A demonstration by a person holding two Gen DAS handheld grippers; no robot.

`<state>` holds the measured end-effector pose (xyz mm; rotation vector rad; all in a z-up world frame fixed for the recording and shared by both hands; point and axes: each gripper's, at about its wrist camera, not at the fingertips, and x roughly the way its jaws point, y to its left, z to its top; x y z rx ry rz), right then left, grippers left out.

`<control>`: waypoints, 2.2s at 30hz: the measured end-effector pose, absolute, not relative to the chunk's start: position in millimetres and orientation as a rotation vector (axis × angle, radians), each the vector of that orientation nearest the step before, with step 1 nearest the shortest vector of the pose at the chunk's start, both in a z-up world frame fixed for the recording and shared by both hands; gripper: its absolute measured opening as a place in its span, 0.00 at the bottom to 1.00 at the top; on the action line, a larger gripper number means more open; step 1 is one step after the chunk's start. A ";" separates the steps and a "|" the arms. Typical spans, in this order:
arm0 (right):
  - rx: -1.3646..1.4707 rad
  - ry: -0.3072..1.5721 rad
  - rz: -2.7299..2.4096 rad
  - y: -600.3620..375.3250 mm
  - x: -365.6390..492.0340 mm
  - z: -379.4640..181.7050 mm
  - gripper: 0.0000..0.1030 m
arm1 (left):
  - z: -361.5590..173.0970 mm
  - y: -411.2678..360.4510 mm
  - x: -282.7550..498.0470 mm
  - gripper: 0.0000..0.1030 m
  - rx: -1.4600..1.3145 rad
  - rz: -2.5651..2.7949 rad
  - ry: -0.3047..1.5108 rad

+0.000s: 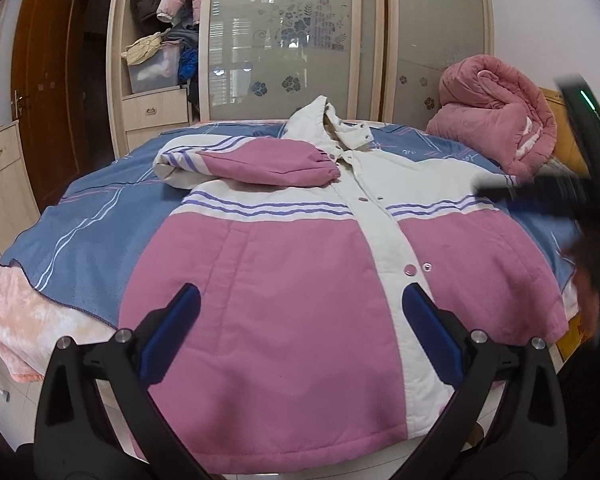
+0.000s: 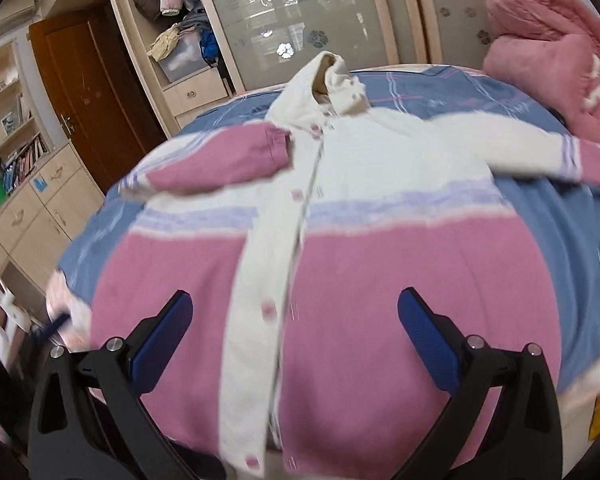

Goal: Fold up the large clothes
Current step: 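Move the right tool to the folded pink sleeve cuff, then grasp the cuff with the right tool and lay it flat across the chest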

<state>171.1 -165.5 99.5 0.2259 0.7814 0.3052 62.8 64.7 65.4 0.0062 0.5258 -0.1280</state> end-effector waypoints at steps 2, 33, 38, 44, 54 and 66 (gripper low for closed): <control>0.234 0.820 0.324 -162.5 214.0 107.6 0.99 | 64.8 67.4 67.1 0.98 -0.006 -0.121 0.536; 0.316 0.997 0.424 -80.7 454.5 65.1 0.05 | 57.3 74.8 93.7 0.98 -0.024 -0.089 0.569; 0.281 0.880 0.408 -99.3 443.0 114.3 0.04 | 56.3 65.4 92.5 0.98 -0.010 -0.102 0.570; 0.262 0.762 0.314 -168.2 431.2 168.7 0.03 | 56.0 58.6 93.3 0.98 0.001 -0.112 0.572; 0.198 0.836 0.002 -276.4 418.2 105.1 0.03 | 51.6 56.5 96.1 0.98 0.013 -0.114 0.586; 0.267 0.642 -0.089 -295.2 317.7 67.9 0.84 | 44.7 56.7 105.8 0.98 0.010 -0.103 0.613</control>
